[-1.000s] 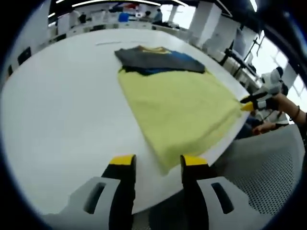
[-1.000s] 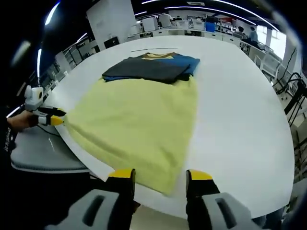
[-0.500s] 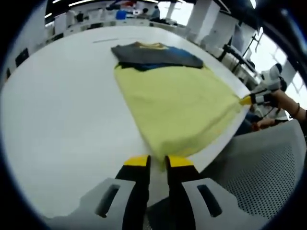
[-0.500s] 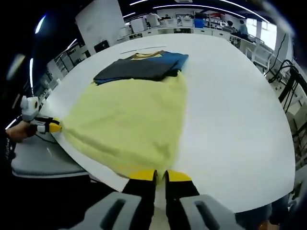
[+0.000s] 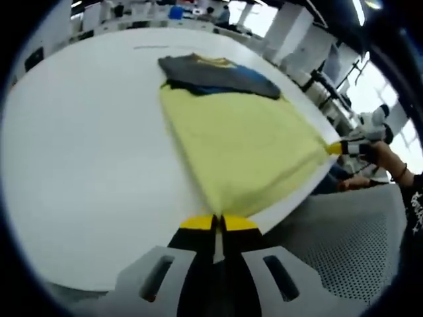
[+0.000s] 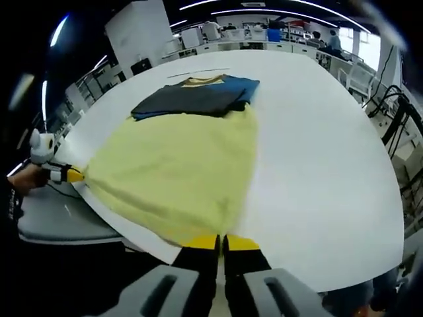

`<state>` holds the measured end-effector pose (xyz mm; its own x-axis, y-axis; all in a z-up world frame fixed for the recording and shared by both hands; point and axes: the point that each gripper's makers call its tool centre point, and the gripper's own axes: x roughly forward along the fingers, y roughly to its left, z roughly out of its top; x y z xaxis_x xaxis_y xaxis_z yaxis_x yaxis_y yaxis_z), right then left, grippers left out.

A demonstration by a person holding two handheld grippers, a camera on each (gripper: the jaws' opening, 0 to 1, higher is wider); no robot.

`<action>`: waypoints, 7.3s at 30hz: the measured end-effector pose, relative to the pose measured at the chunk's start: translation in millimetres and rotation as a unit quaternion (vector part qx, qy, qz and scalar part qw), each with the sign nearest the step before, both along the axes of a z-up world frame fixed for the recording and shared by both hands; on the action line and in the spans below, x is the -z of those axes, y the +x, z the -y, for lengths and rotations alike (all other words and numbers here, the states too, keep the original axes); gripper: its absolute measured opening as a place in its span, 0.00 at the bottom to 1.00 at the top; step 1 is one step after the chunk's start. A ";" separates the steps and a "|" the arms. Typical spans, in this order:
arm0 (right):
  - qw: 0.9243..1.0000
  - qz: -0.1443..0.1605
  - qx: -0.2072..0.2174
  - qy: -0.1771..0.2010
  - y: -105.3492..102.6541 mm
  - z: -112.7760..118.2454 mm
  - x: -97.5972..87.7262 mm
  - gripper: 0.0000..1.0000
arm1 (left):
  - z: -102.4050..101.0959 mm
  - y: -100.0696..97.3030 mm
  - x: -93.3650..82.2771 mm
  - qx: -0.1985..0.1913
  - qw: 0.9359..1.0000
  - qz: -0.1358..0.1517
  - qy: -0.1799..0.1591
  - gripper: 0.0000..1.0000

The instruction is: Fold the garment on the visible template until the final outline fits inside the template.

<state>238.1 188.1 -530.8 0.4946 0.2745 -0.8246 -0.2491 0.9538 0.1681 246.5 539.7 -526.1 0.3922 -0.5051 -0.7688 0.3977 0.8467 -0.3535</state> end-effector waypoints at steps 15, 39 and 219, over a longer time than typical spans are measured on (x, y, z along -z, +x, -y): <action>0.999 -0.031 -0.014 -0.003 -17.0 -4.3 4.8 0.00 | -6.7 -18.0 9.9 0.025 0.998 -0.046 0.039 0.00; 0.998 -0.060 -0.018 0.027 -47.6 -19.2 8.8 0.00 | -21.5 -48.8 16.5 0.035 0.995 -0.078 0.056 0.00; 0.984 0.177 0.002 -0.032 351.3 -11.0 3.8 0.26 | -20.3 362.7 2.1 -0.042 0.966 0.233 0.102 0.45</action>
